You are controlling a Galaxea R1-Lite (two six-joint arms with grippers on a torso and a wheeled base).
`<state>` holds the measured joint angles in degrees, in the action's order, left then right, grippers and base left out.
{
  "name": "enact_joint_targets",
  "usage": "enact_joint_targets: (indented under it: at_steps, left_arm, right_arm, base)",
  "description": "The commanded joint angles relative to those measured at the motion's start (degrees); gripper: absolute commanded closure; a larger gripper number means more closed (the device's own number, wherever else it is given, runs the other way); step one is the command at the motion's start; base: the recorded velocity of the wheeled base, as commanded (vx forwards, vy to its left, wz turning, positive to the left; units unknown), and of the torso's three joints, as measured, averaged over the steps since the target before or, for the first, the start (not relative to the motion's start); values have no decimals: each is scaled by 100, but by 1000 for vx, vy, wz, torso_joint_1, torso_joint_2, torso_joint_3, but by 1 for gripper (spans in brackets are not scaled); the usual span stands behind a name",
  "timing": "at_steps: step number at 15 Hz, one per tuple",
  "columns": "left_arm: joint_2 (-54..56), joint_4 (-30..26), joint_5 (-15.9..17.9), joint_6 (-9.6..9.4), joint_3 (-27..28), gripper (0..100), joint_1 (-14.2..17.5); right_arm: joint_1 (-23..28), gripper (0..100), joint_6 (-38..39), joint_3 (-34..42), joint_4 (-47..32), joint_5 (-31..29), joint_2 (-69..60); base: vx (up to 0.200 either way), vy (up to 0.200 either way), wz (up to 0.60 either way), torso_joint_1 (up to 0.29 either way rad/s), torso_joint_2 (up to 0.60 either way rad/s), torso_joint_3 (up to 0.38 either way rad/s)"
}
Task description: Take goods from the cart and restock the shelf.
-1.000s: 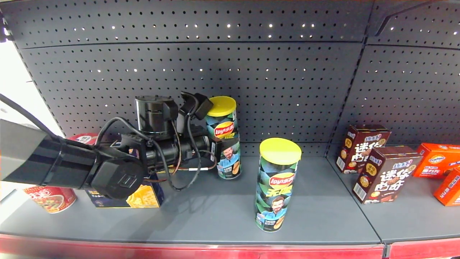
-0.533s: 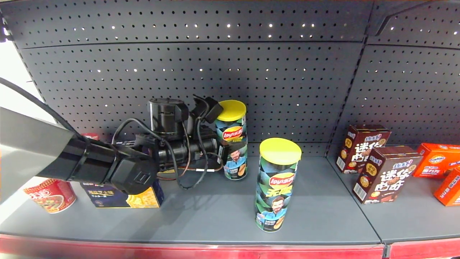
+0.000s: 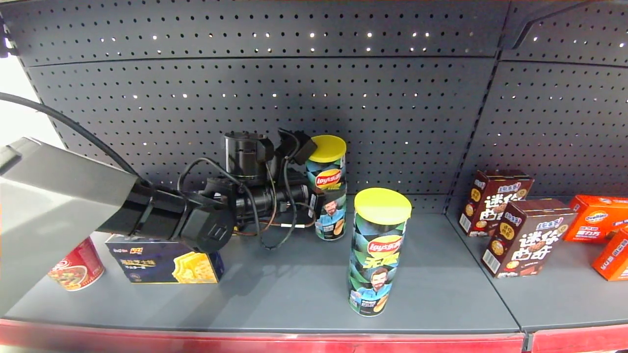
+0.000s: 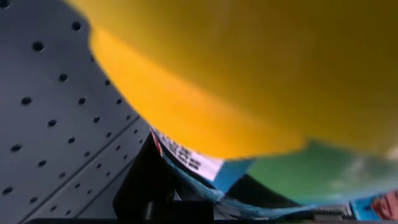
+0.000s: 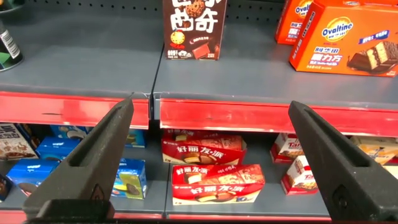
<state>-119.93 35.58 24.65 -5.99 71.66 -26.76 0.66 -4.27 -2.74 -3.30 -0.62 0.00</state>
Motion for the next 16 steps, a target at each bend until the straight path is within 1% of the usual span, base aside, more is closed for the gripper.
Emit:
enact_joint_targets:
  at_steps: [1, 5, 16]
  left_arm:
    - [-162, 1, 5, 1, 156, 100, -22]
    - [-303, 1, 5, 1, 182, 100, -66]
    - [-487, -8, 14, 1, 340, 100, -66]
  right_arm:
    - [4, 0, -22, 2, -4, 9, 0]
    - [4, 0, -66, 2, 5, 18, 0]
    - [-4, 0, -74, 2, -4, 18, 0]
  base:
    - [0, 0, 0, 0, 0, 0]
    - [0, 0, 0, 0, 0, 0]
    - [0, 0, 0, 0, 0, 0]
